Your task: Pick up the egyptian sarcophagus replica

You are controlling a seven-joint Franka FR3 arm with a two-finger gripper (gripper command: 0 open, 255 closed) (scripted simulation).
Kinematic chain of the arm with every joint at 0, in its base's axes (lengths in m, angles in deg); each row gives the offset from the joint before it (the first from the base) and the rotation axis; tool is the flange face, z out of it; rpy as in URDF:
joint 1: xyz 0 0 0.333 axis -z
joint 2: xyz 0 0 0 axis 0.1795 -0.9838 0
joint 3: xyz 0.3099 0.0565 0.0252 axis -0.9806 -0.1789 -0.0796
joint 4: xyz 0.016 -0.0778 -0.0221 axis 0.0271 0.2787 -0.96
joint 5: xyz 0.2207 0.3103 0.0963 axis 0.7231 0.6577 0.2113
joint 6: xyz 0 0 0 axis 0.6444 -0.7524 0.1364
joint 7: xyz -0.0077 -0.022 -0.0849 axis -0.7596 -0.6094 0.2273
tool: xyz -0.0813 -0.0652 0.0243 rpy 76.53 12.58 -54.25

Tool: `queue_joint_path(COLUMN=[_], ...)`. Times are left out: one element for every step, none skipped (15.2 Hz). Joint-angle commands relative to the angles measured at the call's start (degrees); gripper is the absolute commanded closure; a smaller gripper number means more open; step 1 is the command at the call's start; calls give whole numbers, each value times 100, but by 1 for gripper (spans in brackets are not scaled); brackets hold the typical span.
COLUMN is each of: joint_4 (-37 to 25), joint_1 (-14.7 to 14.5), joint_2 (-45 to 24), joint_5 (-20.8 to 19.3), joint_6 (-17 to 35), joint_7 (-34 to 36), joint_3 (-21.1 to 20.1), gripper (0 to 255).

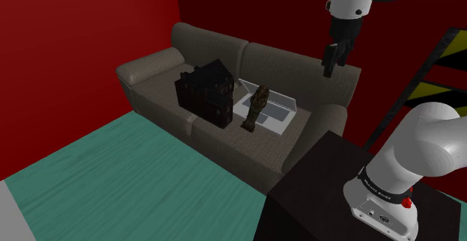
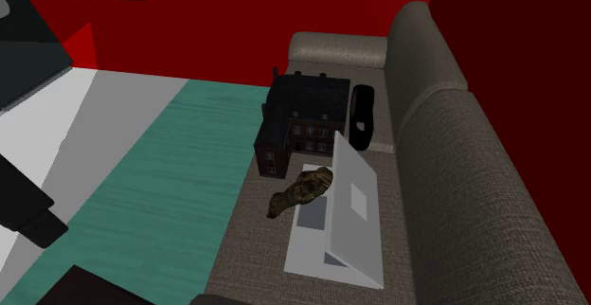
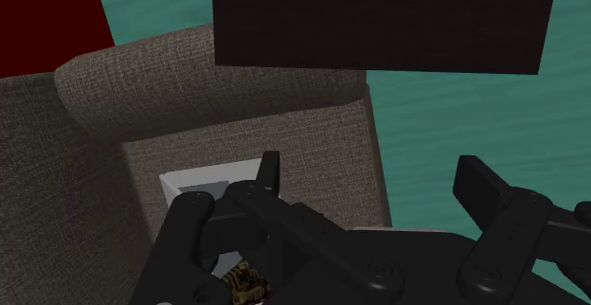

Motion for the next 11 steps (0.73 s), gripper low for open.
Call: queue_joint_path(joint_4=[0, 202, 396, 583, 761, 931, 1091, 1242, 1384, 1514, 1634], joint_1=[0, 23, 48, 73, 100, 128, 157, 187, 218, 251, 284], joint_2=[0, 24, 36, 35, 21, -9, -53, -113, -191, -285, -398], joint_5=[0, -17, -36, -56, -77, -100, -124, -148, -174, -200, -226], joint_6=[0, 282, 569, 861, 1159, 1462, 1771, 2088, 2411, 2741, 3078], joint_7=[0, 23, 47, 70, 93, 117, 140, 164, 187, 210, 233], joint_3=[0, 37, 75, 114, 153, 193, 234, 275, 317, 359, 400], gripper=[0, 0, 0, 0, 0, 0, 0, 0, 0, 0, 0])
